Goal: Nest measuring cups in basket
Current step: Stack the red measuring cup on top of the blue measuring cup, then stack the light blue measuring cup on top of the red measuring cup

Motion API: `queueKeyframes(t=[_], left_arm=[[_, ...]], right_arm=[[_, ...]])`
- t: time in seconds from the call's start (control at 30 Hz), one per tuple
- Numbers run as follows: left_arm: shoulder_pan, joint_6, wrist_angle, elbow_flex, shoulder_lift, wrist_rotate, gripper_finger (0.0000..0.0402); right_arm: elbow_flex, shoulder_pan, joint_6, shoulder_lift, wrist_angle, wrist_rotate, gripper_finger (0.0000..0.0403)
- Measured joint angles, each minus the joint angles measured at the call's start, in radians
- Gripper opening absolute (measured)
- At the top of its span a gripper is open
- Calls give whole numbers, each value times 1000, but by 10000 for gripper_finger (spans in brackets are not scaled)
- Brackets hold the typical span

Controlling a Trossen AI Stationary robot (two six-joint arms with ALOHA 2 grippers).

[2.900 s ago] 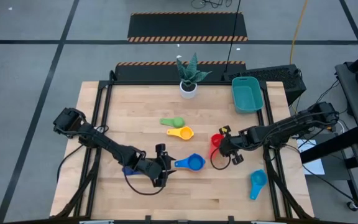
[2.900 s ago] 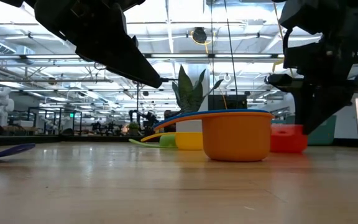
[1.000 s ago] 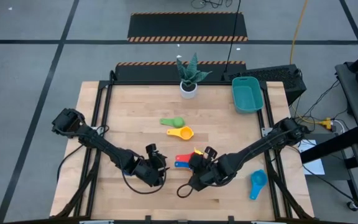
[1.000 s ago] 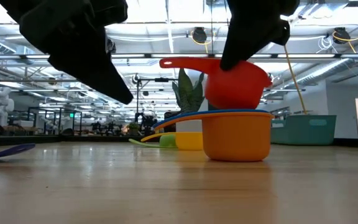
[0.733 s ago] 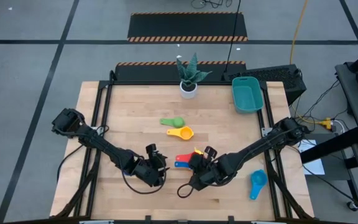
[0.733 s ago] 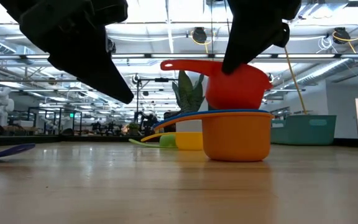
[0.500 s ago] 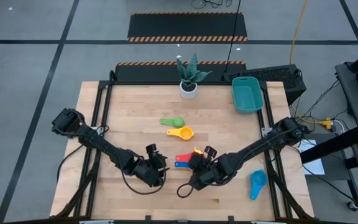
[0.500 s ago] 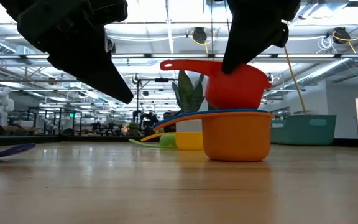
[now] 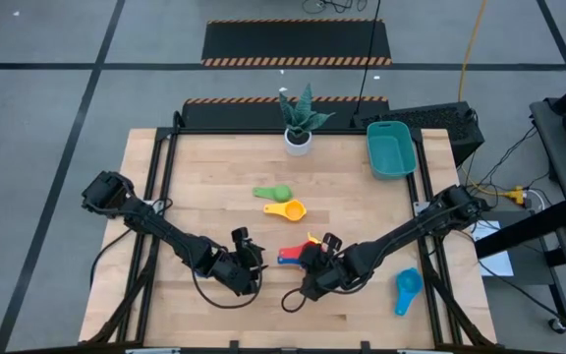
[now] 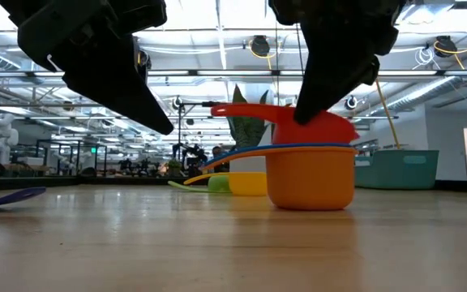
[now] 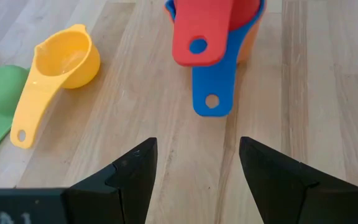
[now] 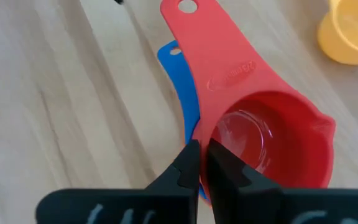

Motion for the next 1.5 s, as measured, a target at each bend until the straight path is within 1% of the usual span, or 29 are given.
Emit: queueKeyframes(t=[0.13, 0.23, 0.4, 0.63, 0.8, 0.9, 1.03, 1.2, 1.4, 1.5], left_arm=[[1, 1, 0, 0, 0, 0, 230], [1, 1, 0, 0, 0, 0, 230], [1, -4, 0, 0, 0, 0, 230], [-5, -13, 5, 0, 0, 0, 230], [-13, -13, 7, -1, 0, 0, 230], [-16, -13, 14, -1, 0, 0, 230], [-20, -13, 31, -1, 0, 0, 230], [-35, -13, 31, -1, 0, 0, 230], [-42, -14, 33, -1, 0, -1, 230], [-41, -15, 50, -1, 0, -2, 230]], right_arm=[[-4, 0, -8, 0, 17, -8, 6], [-4, 0, -10, 0, 16, -9, 14], [-4, 0, -26, 0, 16, -9, 47], [-5, 6, -1, -8, 26, -10, 96], [-6, 34, 5, -67, 79, -8, 106], [-6, 62, 43, -102, 69, -4, 106], [-6, 103, 144, -137, 8, 20, 106], [-5, 161, 341, -151, -133, 10, 106], [-5, 234, 624, -151, -288, -158, 106], [-5, 281, 772, -151, -354, -227, 106]])
